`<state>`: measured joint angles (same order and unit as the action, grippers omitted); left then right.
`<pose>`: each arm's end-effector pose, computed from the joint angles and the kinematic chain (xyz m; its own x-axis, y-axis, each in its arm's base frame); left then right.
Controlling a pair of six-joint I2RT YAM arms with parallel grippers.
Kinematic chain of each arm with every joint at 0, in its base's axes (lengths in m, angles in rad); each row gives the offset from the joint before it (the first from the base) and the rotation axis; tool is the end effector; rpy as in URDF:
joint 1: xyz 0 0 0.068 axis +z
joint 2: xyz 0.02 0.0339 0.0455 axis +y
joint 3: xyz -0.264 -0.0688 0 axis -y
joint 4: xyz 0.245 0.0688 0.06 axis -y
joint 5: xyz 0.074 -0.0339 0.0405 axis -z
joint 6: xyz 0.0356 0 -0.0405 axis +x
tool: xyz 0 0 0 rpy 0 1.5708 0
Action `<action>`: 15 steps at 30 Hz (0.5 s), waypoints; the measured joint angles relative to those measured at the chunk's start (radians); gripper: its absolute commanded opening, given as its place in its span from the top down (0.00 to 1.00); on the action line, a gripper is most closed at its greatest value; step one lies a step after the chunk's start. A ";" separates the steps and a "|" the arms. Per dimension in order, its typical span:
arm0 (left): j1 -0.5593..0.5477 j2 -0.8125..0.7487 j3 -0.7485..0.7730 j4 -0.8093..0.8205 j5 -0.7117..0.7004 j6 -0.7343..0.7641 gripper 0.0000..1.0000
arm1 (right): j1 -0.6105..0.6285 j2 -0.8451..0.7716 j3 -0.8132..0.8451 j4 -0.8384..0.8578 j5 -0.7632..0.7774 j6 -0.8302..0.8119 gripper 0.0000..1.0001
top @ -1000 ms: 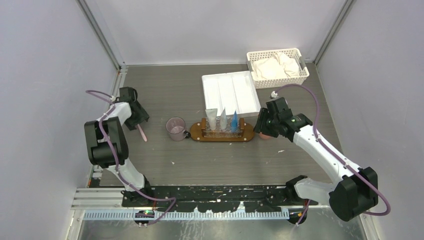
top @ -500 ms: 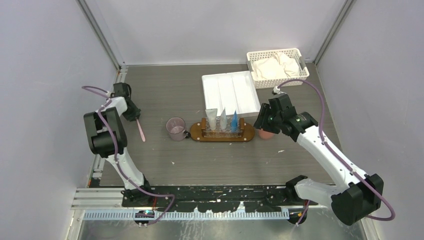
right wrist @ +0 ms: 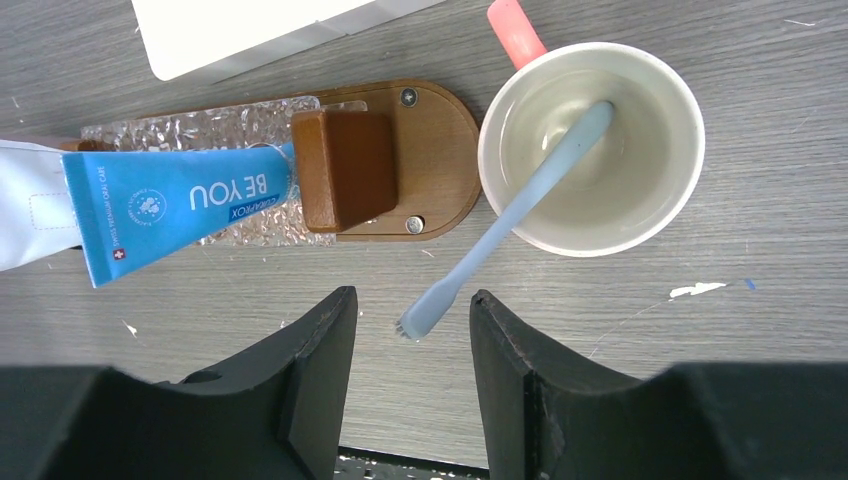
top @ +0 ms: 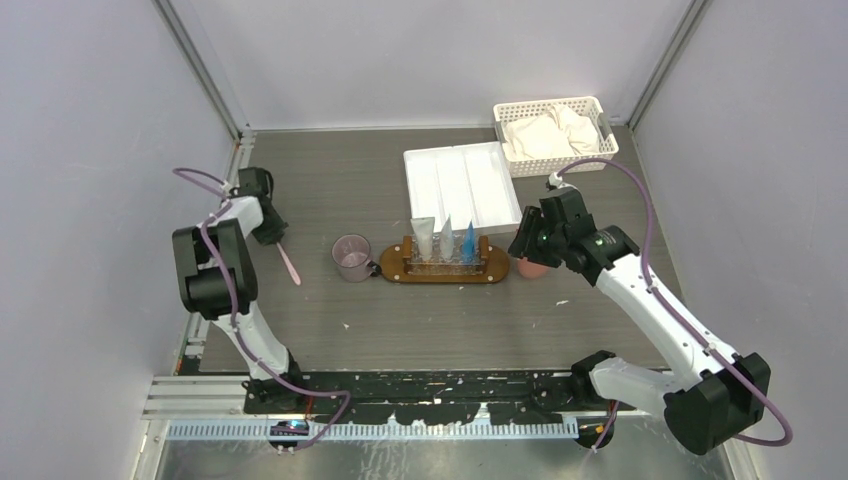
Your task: Prepare toiletry sets of a toothbrush and toothpaste on the tray
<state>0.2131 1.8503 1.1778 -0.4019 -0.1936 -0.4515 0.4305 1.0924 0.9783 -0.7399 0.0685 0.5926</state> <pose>0.3638 0.0857 0.1658 -0.6437 -0.5774 -0.5023 -0.6423 0.7644 -0.0556 0.2015 0.0899 0.2970 -0.7780 0.2559 -0.5738 0.0712 0.9433 0.3241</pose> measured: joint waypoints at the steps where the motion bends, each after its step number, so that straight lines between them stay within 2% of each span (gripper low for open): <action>1: -0.013 -0.017 -0.014 -0.014 -0.002 0.000 0.99 | 0.000 -0.003 0.000 0.000 0.000 0.000 0.49; 4: -0.082 -0.066 -0.022 -0.071 -0.017 0.003 0.99 | 0.000 -0.008 0.000 0.001 -0.002 0.000 0.50; 12: -0.360 -0.249 0.032 -0.130 -0.091 0.016 0.99 | 0.000 -0.038 0.000 -0.005 -0.002 0.000 0.50; 15: -0.396 -0.320 0.032 -0.137 -0.109 0.016 0.97 | 0.000 -0.049 0.000 -0.016 0.001 0.000 0.50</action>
<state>-0.1833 1.5307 1.2095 -0.5388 -0.3027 -0.4355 0.4305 1.0435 0.9783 -0.7559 0.0692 0.5926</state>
